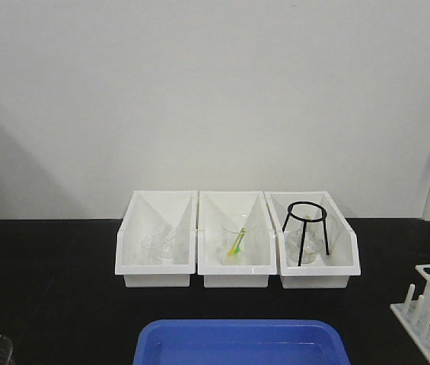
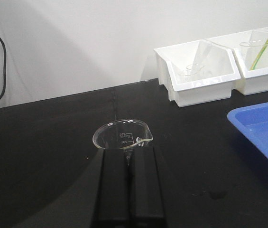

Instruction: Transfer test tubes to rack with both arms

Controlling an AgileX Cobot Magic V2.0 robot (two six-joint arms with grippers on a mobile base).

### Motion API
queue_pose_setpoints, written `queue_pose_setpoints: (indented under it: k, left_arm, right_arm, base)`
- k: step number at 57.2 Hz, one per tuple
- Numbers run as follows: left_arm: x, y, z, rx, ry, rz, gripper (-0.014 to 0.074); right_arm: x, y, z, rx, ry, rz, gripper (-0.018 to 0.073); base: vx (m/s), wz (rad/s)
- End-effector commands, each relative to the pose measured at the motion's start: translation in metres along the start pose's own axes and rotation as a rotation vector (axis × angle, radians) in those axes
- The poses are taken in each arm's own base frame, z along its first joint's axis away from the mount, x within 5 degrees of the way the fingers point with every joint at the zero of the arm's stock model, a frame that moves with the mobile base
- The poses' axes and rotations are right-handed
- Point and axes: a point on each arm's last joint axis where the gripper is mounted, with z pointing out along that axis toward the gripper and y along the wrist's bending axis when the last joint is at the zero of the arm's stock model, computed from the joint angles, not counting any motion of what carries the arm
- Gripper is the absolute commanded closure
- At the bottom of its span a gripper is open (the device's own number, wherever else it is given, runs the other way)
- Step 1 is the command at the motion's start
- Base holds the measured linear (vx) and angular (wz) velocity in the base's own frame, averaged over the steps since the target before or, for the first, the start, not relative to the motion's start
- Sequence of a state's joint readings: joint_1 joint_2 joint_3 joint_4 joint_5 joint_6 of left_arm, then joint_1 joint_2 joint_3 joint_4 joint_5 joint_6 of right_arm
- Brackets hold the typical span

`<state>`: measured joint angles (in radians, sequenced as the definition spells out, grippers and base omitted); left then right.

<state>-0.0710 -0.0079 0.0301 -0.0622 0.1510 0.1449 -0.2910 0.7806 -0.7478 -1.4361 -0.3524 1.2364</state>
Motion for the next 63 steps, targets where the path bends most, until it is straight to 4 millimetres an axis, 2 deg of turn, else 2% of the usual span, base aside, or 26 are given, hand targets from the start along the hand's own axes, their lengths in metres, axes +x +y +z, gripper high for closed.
queue_pose_setpoints:
  k: [1,17,21,27,40,46,52,63]
  left_arm:
    - [0.001,0.001,0.0,-0.013,-0.072,-0.002,0.0617]
    - [0.001,0.001,0.0,-0.013,-0.072,-0.002,0.0617]
    - [0.001,0.001,0.0,-0.013,-0.072,-0.002,0.0617]
    - [0.001,0.001,0.0,-0.013,-0.072,-0.002,0.0617]
    - [0.001,0.001,0.0,-0.013,-0.072,-0.002,0.0617]
    - [0.001,0.001,0.0,-0.013,-0.072,-0.002,0.0617]
    - [0.001,0.001,0.0,-0.013,-0.072,-0.002,0.0617]
    - [0.001,0.001,0.0,-0.013,-0.072,-0.002,0.0617]
  right_arm:
    - [-0.011,-0.001,-0.002,0.003,-0.038,0.004,0.0566]
    - [-0.011,-0.001,-0.002,0.003,-0.038,0.007,0.0566]
    - [-0.012,0.001,-0.002,-0.018,-0.051,0.066,0.0566]
    - [-0.015,0.008,-0.002,-0.106,-0.075,0.156,0.0566]
    - [-0.014,0.032,-0.008,-0.375,-0.078,0.044,0.0566]
    - [-0.015,0.034,-0.009,-0.397,-0.07,0.093,0.0566]
    - [-0.017,0.025,-0.006,-0.296,-0.084,0.197,0.0566]
    - [-0.011,-0.016,-0.003,0.16,-0.081,0.362,0.0566]
  base:
    - [0.0,0.0]
    - [0.0,0.0]
    - [0.0,0.0]
    - [0.0,0.0]
    - [0.0,0.0]
    - [0.0,0.0]
    - [0.0,0.0]
    - [0.0,0.0]
